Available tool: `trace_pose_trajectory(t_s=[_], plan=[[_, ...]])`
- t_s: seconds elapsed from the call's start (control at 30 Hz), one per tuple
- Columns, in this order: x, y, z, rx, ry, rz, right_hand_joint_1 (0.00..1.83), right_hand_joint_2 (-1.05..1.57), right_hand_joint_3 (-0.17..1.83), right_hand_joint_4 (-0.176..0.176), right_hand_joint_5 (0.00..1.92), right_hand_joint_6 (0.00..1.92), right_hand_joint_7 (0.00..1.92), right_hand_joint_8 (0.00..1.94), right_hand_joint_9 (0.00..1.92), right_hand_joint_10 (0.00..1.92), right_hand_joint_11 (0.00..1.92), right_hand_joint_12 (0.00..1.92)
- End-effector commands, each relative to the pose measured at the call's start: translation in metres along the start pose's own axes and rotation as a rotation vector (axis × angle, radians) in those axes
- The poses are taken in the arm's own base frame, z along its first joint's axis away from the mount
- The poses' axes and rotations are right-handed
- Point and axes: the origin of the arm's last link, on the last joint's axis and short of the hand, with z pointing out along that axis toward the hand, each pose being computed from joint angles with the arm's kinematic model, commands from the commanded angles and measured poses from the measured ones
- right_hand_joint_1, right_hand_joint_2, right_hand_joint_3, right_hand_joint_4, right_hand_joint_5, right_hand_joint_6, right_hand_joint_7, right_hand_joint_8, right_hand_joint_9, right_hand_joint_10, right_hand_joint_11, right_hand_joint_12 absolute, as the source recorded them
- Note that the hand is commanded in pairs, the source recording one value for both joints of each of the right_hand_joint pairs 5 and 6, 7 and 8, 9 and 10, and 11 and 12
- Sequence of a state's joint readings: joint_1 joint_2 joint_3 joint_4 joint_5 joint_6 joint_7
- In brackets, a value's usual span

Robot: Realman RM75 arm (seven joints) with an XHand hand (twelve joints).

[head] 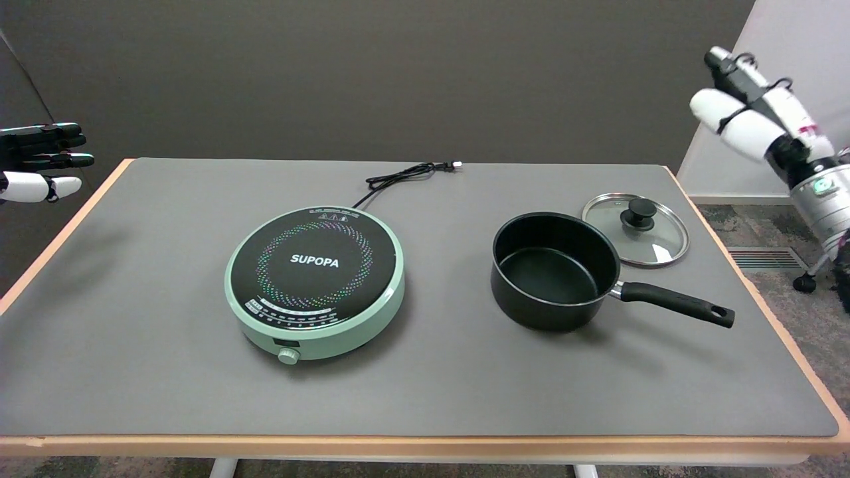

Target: Place the pot onto the table.

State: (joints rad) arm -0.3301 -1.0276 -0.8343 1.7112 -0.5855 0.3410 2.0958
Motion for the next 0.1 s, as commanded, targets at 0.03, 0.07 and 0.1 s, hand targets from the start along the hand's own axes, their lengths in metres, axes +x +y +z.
trace_pose_trajectory(t_s=[0.03, 0.07, 0.1], plan=[[0.0108, -0.0497, 0.0039, 0.222, 0.049, 0.237, 0.28, 1.35, -0.17, -0.169, 0.04, 0.04, 0.04, 0.04, 0.04, 0.04, 0.04, 0.04], [0.0060, -0.0563, 0.0045, 0.246, 0.035, 0.252, 0.29, 1.34, -0.17, -0.169, 0.04, 0.04, 0.04, 0.04, 0.04, 0.04, 0.04, 0.04], [0.0046, -0.0576, 0.0049, 0.253, 0.035, 0.256, 0.29, 1.34, -0.17, -0.170, 0.04, 0.04, 0.04, 0.04, 0.04, 0.04, 0.04, 0.04]])
